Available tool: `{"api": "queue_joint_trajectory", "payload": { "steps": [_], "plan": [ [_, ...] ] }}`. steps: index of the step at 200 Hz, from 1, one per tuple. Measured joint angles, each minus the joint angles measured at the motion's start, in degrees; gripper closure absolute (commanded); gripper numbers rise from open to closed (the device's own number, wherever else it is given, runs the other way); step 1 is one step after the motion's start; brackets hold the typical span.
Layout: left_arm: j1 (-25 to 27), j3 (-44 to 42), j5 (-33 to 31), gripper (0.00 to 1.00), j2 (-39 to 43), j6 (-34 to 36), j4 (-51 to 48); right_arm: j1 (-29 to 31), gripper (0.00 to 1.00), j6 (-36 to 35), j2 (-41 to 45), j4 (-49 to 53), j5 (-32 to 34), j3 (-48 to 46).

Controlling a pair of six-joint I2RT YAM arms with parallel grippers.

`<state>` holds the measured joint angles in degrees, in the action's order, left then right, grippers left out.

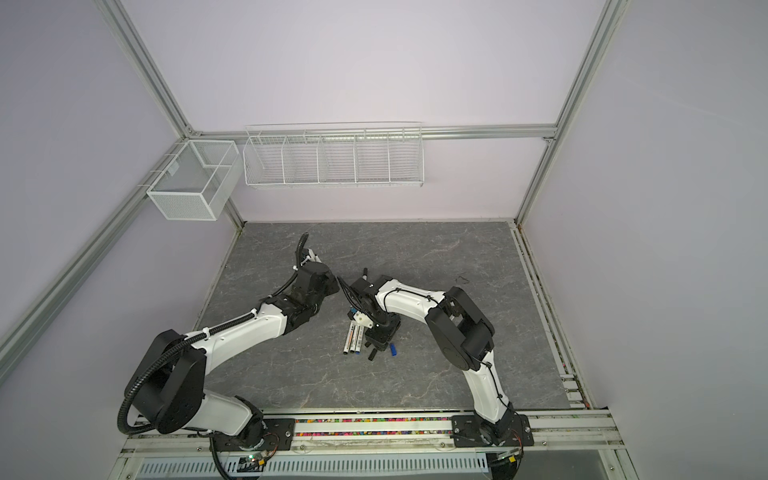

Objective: Insert the pens into the pen caps
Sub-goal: 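Reach the right gripper down to the loose black caps and grasp one, then lift the black cap with the right gripper while the left holds the marker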

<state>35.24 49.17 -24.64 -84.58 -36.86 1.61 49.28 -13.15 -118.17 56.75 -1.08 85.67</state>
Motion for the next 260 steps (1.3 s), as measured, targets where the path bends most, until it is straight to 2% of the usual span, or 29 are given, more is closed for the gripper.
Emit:
{"api": "queue_joint_trajectory", "payload": {
  "steps": [24, 62, 142, 176, 226, 260],
  "plan": [
    [0.0, 0.0, 0.0, 1.0, 0.02, -0.07, -0.42, 0.13, 0.53, 0.0, -0.5, 0.42, 0.74, 0.55],
    [-0.07, 0.0, 0.0, 1.0, 0.7, 0.02, -0.76, 1.66, 0.66, 0.07, -2.1, 1.77, 5.77, 2.36],
    [-0.48, -0.13, 1.16, 1.0, 0.76, 0.72, -1.09, 2.08, 0.63, 0.13, -4.52, 4.81, 7.08, 5.81],
    [-0.57, -1.03, 2.01, 1.0, 0.98, 1.25, -1.11, 2.1, 0.66, 0.28, -5.51, 4.81, 7.28, 7.58],
    [-0.63, -1.92, 2.43, 1.0, 2.51, 1.64, -1.11, 2.16, 0.83, 0.87, -5.73, 2.54, 7.34, 8.15],
    [-0.74, -2.54, 4.83, 1.0, 3.15, 3.06, -0.33, 1.79, 0.89, 2.54, -5.2, -0.02, 7.32, 7.85]
  ]
}}
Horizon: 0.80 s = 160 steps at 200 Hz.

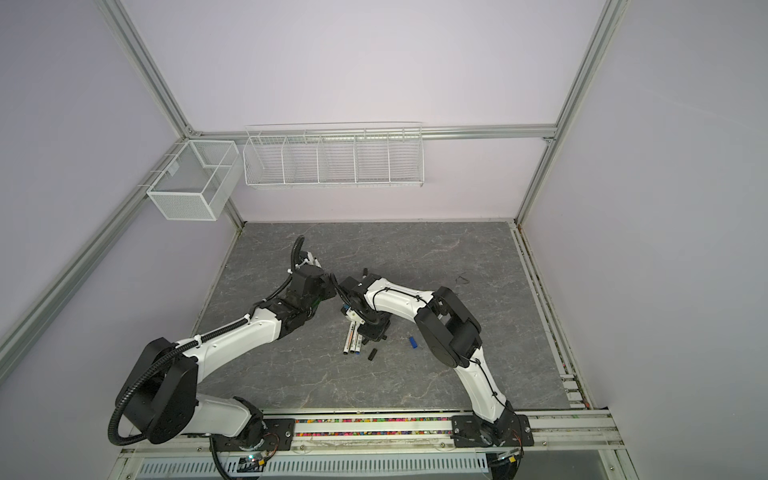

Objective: Insert the pens into the pen caps
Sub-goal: 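Lift the black cap with the right gripper while the left holds the marker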

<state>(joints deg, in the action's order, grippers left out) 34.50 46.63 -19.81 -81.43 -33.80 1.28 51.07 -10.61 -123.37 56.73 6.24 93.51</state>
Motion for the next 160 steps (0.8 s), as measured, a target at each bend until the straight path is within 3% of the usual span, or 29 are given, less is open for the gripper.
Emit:
{"api": "queue_joint_trajectory", "payload": {
  "steps": [36, 98, 122, 160],
  "plan": [
    [0.07, 0.02, 9.94, 1.0, -0.35, 4.52, 3.48, -3.85, 0.92, 3.91, 4.7, -9.2, -2.29, -5.18],
    [0.44, 1.51, 28.46, 1.0, -6.08, 9.03, 6.05, -24.13, 0.92, 19.28, 26.62, -33.97, -20.24, -17.79],
    [1.68, 3.26, 32.52, 1.0, -8.59, 9.94, 6.19, -28.13, 0.92, 27.26, 27.47, -44.44, -29.53, -20.72],
    [4.52, 6.82, 35.78, 1.0, -11.37, 12.2, 5.53, -28.33, 0.92, 35.5, 25.24, -54.18, -39.15, -24.59]
  ]
}}
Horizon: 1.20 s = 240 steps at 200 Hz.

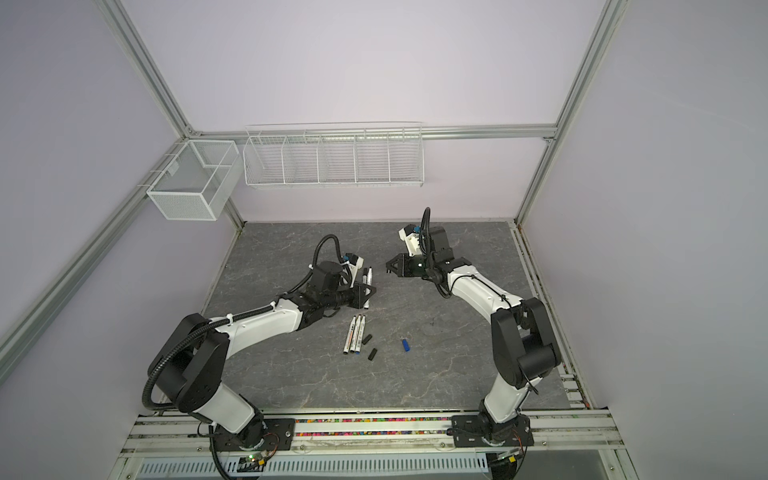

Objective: Insert the pens into the pen caps
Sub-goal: 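Lift the black cap with the right gripper while the left holds the marker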

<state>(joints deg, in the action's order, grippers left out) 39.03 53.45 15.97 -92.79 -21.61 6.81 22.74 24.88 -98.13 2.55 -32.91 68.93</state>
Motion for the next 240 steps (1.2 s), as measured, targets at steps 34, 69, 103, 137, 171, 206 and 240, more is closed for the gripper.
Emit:
{"api": "queue_joint_trajectory", "payload": {
  "steps": [34, 69, 103, 137, 171, 206, 240],
  "plan": [
    [1.95, 2.84, 1.05, 1.0, -1.73, 2.16, -1.86, 0.07, 0.92, 3.45, -0.02, -5.31, -1.75, -2.27],
    [2.99, 4.0, 1.6, 1.0, -2.97, 3.54, -3.34, -0.26, 0.92, 5.55, 0.35, -9.35, -1.44, -4.37],
    [2.99, 4.0, 1.66, 1.0, -3.17, 3.96, -4.63, -1.11, 0.92, 7.19, 1.81, -12.5, -1.27, -6.43],
    [2.99, 4.0, 1.64, 1.0, -3.19, 3.96, -5.2, -1.29, 0.91, 7.93, 2.12, -14.45, -2.64, -6.64],
    [2.99, 4.0, 1.62, 1.0, -3.21, 3.93, -5.25, -1.29, 0.91, 7.85, 2.12, -14.14, -4.02, -6.64],
    [2.99, 4.0, 1.4, 1.0, -3.21, 3.93, -5.22, -1.27, 0.91, 7.21, 2.08, -13.07, -5.22, -6.54],
    [2.99, 4.0, 1.2, 1.0, -3.21, 3.91, -5.25, -1.16, 0.92, 6.19, 1.44, -11.19, -6.27, -6.12]
  ]
}}
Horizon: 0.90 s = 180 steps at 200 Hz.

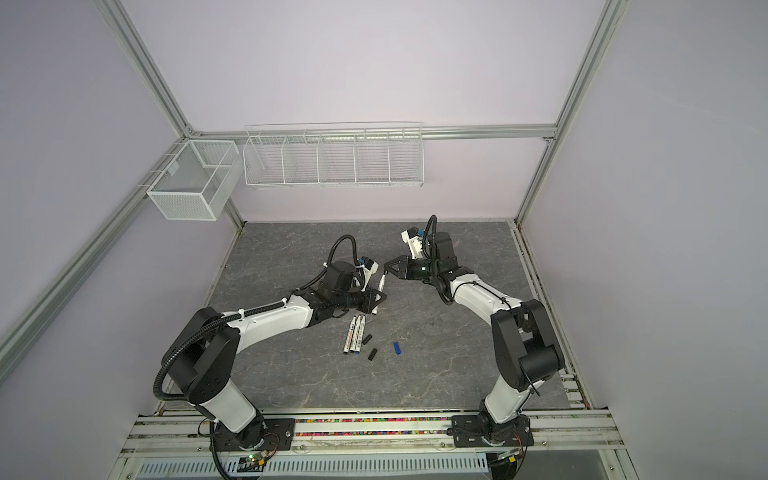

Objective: Insert the pens into the pen caps
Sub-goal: 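Lift the black cap with the right gripper while the left holds the marker, then bring the black cap over the marker tip held by the left gripper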

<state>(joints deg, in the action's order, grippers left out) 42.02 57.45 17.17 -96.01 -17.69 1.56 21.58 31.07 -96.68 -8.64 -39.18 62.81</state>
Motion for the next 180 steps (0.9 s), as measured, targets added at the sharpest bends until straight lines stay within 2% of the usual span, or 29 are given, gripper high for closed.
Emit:
{"api": "queue_joint_trajectory", "payload": {
  "steps": [180],
  "plan": [
    [0.0, -0.35, -2.36, 1.0, 0.0, -0.5, 0.98, 1.4, 0.92, -4.48, -1.92, 5.33, -2.89, 3.13]
  ]
}}
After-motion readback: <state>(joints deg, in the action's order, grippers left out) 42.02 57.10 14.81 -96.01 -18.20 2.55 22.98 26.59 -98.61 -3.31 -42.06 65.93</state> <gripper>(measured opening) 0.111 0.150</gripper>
